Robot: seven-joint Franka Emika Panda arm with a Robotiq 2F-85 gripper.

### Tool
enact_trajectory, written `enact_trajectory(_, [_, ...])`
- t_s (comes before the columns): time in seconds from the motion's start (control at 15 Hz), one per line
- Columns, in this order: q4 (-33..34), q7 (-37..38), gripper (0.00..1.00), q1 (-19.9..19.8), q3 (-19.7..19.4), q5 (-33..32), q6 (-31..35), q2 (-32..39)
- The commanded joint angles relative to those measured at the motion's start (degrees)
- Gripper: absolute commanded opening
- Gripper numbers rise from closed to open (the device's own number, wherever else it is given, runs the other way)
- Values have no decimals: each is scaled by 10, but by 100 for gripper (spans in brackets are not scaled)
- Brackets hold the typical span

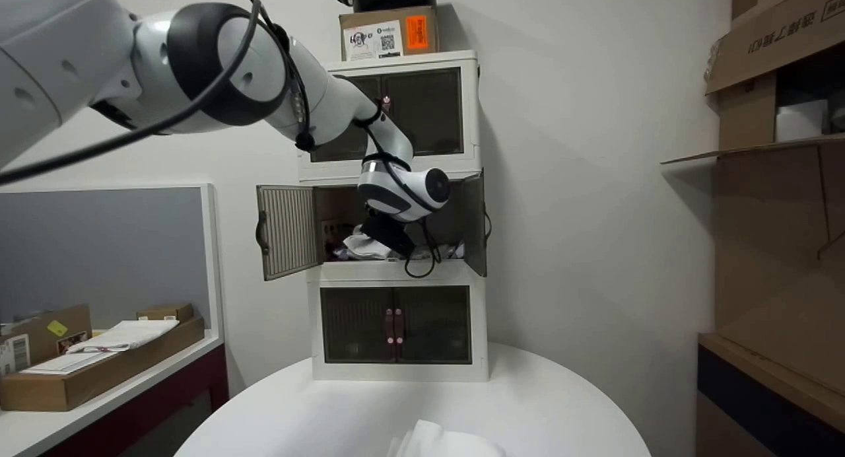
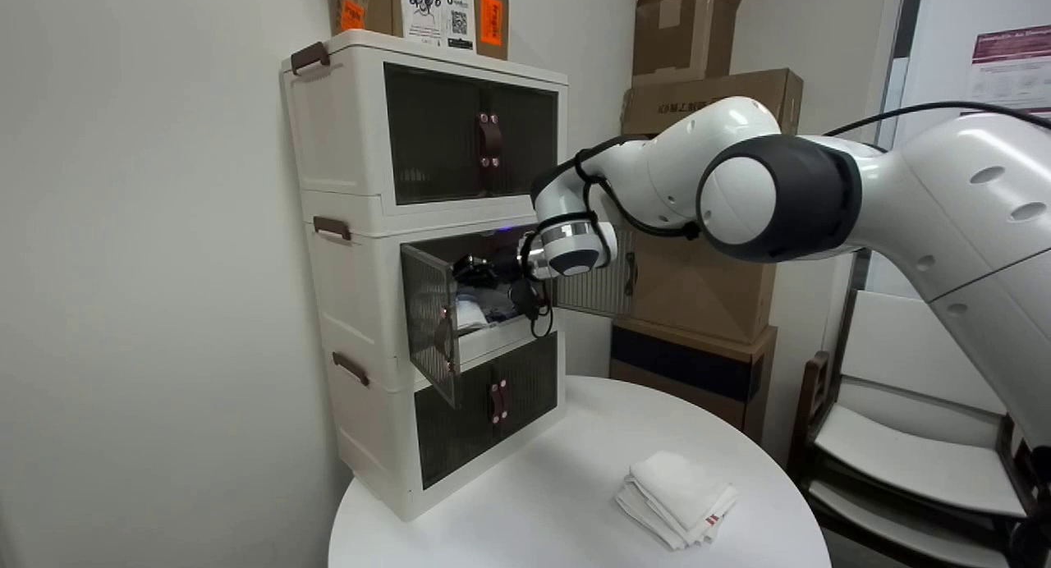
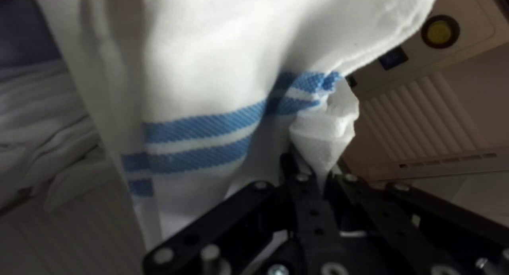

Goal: Put the white and blue towel inside the open cabinet

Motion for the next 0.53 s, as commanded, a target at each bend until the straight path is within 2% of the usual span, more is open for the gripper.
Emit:
enact_trajectory(0.0, [9, 5, 9, -1, 3, -4, 1, 5])
enact_trajectory(0.2, [19, 5, 9, -1, 4, -4, 1, 12])
enact_trajectory(0.27, [21, 6, 2, -1, 4, -4, 1, 14])
enact_trajectory(0.47, [1, -10, 2, -5, 4, -2, 0, 5])
